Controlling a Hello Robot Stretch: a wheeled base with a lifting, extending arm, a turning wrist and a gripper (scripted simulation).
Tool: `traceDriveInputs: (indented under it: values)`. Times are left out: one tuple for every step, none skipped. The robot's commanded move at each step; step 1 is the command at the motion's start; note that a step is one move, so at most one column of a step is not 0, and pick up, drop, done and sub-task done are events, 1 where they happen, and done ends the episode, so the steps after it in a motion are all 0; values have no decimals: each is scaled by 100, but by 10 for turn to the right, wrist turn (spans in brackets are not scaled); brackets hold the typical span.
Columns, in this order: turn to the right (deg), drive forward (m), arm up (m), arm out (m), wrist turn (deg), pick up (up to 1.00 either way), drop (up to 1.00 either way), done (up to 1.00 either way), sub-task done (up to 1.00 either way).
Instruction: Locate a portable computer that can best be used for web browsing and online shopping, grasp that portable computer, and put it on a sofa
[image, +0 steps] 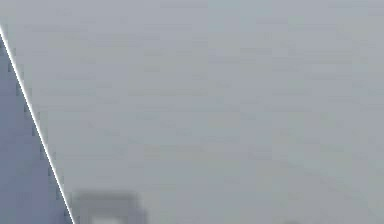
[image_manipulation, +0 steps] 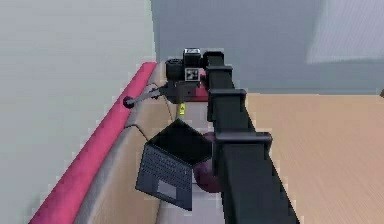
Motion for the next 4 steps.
traceDriveInputs:
  values:
    - [0,0,0,0,30,0,0,0,0]
    - [0,0,-20,0,0,0,0,0,0]
    - [0,0,-32,0,0,0,0,0,0]
    - [0,0,0,0,0,100,0,0,0]
